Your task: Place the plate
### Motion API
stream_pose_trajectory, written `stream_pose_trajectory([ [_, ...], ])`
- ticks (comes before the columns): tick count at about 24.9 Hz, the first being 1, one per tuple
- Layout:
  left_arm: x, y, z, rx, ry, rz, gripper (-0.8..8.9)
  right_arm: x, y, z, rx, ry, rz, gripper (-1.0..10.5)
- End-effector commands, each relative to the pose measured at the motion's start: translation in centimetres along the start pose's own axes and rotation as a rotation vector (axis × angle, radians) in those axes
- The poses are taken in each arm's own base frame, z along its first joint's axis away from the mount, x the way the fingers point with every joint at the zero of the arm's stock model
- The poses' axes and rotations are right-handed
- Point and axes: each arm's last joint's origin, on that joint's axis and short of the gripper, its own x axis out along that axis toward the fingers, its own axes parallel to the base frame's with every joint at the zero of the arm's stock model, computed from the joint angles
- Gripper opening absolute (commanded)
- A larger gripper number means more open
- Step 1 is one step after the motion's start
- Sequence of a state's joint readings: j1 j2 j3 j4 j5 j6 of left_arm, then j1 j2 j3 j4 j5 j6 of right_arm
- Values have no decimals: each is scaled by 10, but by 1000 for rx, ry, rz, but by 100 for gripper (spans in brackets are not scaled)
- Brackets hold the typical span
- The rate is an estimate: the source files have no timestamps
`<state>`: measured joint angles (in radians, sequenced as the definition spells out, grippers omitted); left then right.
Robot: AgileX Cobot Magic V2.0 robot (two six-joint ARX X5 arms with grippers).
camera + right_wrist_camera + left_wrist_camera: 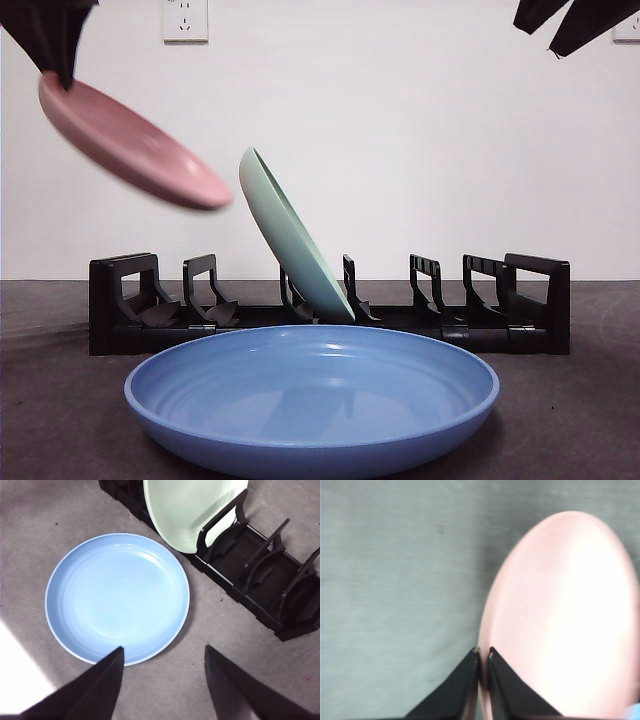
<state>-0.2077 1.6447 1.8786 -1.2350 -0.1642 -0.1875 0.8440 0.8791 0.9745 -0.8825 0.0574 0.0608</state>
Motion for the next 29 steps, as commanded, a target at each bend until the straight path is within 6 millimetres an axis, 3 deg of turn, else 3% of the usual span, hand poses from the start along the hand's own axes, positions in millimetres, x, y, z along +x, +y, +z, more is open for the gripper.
stream_pose_trajectory([
  [1,-15,3,6,46,-32,52,16,-1,1,3,9,-9,3,256],
  [12,-61,14,-12,86,-46,57,15,-1,1,-1,10,32,0,256],
  [17,-81,18,-28,79,-73,-25,15,-1,1,-1,10,32,0,256],
  [21,-83,23,-55,64,-56,-58,15,-1,1,-1,10,32,0,256],
  [29,-71,34,-138,-5,-57,-127,15,-1,1,-1,10,32,0,256],
])
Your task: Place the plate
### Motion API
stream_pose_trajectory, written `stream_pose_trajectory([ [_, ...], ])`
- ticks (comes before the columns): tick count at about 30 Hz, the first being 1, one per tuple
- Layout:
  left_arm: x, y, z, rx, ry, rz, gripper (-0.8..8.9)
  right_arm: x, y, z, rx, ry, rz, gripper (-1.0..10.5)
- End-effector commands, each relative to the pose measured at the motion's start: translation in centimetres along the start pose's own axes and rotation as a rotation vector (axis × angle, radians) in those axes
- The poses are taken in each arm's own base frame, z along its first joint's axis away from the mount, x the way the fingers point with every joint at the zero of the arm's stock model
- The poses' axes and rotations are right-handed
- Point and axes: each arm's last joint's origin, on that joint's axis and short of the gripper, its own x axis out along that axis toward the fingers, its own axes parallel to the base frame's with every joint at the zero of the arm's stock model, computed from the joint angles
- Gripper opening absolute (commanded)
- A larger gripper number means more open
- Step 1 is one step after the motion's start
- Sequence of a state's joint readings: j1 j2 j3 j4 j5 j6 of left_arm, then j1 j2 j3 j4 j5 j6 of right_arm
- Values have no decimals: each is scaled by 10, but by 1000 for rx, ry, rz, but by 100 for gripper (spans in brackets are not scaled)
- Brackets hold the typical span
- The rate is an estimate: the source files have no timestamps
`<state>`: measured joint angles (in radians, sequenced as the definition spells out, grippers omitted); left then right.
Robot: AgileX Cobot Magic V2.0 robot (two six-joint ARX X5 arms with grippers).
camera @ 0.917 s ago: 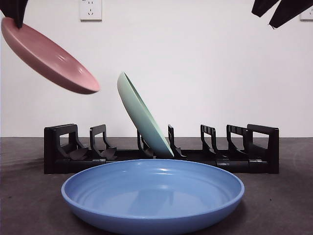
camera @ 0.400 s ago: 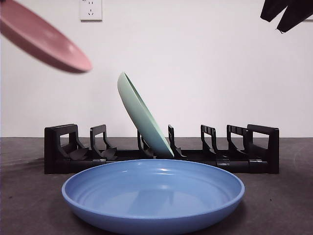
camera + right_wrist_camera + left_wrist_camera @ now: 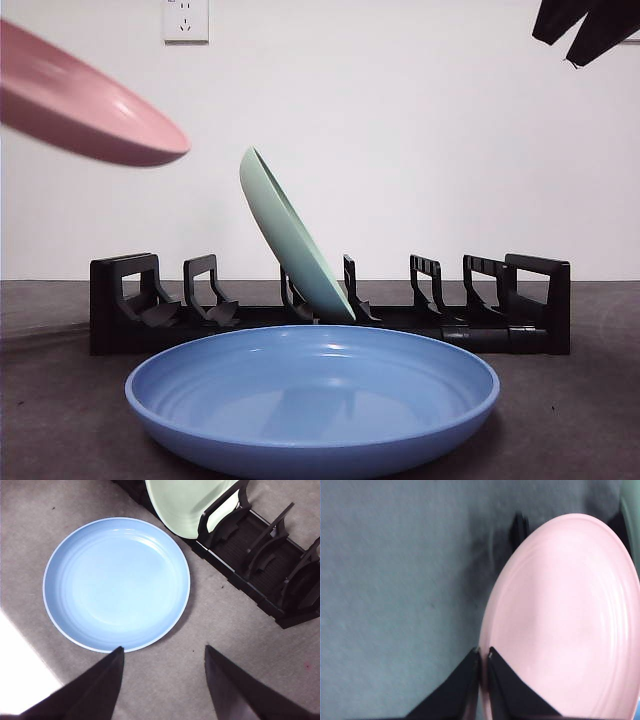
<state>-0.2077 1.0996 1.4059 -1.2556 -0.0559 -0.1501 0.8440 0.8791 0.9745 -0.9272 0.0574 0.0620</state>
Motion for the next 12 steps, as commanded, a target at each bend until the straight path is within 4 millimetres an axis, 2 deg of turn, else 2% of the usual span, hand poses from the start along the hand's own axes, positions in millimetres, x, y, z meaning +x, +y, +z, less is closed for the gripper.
stream_pose_trajectory([
  [1,-1,3,-25,-48,-22,-10,15,-1,1,4,11,-13,3,256],
  [4,3,7,-55,-103,-3,-42,15,-1,1,4,11,-13,3,256],
  [7,11,7,-79,-176,9,-146,14,-1,1,4,11,-13,3,256],
  [12,36,3,-106,-332,57,-339,14,-2,1,4,11,-13,3,256],
])
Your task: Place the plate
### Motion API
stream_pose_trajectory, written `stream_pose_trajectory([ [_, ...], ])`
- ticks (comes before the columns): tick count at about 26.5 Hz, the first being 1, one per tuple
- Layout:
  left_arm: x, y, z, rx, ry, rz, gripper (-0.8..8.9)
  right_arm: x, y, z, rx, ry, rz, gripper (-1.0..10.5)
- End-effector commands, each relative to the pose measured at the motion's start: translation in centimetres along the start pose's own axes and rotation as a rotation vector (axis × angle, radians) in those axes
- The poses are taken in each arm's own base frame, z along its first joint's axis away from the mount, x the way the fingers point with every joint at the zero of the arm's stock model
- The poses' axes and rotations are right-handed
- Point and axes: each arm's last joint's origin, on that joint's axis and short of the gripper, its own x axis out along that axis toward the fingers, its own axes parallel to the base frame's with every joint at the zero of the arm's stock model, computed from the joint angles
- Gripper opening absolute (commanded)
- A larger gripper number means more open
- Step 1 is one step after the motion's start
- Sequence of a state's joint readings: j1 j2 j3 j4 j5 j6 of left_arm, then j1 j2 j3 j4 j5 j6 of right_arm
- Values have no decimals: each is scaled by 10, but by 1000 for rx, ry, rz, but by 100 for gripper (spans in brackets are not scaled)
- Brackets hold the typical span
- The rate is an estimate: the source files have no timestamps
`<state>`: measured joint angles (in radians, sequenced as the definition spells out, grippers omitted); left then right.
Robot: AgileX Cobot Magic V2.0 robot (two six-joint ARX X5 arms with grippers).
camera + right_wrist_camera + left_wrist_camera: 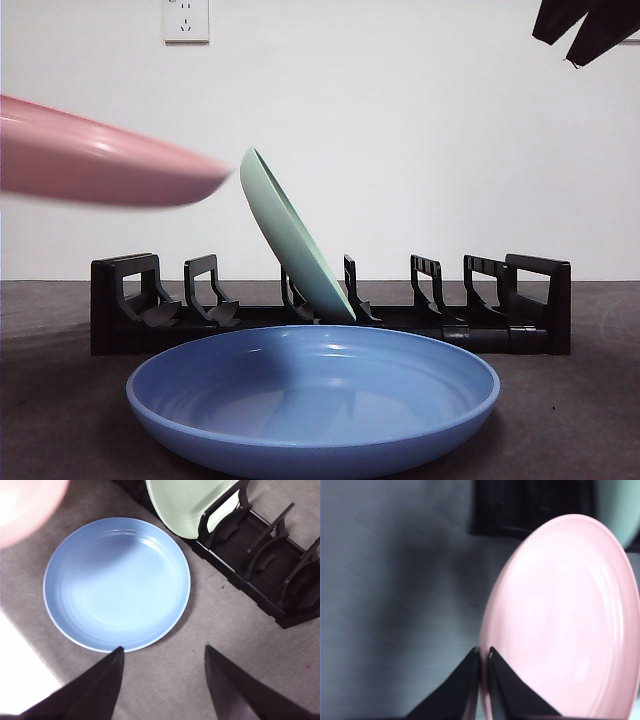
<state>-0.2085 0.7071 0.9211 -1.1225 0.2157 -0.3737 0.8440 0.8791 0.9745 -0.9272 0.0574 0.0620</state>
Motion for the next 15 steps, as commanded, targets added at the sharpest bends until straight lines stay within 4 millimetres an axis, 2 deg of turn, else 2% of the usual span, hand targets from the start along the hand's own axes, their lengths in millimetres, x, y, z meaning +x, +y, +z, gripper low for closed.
stream_pose_trajectory([
  [1,16,2,-8,-135,31,-77,14,-2,1,4,11,-13,3,256],
  [7,50,5,-23,-181,93,-107,14,-2,1,4,12,-13,3,256],
  [15,88,-13,-21,-171,135,-160,15,-2,1,4,14,-17,4,256],
])
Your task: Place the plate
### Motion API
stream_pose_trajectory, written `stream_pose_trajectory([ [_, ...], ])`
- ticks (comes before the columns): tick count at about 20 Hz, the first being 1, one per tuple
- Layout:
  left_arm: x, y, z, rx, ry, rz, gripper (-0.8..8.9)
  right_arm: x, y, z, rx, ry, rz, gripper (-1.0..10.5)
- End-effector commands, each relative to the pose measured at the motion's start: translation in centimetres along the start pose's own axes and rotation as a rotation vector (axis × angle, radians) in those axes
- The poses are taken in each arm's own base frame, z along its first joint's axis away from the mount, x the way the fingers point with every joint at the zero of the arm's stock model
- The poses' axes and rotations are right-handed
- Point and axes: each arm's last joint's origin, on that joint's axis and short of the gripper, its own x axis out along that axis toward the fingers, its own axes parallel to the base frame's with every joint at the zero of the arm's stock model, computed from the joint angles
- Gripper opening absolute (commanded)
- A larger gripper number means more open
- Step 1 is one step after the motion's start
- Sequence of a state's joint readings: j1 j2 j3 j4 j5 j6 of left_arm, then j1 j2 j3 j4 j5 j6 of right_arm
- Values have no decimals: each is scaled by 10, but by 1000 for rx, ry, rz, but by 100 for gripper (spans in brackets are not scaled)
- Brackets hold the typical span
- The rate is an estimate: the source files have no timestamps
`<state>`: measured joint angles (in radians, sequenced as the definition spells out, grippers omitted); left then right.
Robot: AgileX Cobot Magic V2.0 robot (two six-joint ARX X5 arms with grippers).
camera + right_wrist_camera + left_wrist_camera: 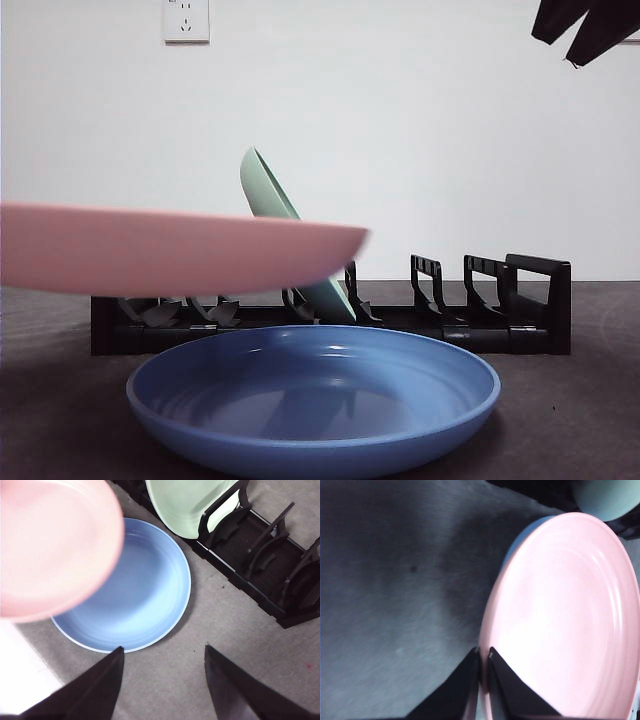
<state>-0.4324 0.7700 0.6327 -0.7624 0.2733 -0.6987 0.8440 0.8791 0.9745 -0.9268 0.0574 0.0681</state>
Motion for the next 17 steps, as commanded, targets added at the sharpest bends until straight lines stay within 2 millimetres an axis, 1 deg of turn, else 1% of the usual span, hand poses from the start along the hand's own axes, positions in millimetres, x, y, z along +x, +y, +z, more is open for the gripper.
stream_pose_trajectory([
  [1,13,-8,5,-20,16,-10,15,-2,1,4,10,-19,4,256],
  [6,40,-20,10,3,39,-8,15,-2,2,5,18,-32,5,256],
  [10,67,-29,15,26,33,-12,15,-2,2,6,18,-38,6,256],
  [14,88,-32,14,44,60,0,15,-2,2,7,20,-50,7,256],
  [17,97,-31,13,57,66,38,15,-2,2,8,23,-55,8,256],
])
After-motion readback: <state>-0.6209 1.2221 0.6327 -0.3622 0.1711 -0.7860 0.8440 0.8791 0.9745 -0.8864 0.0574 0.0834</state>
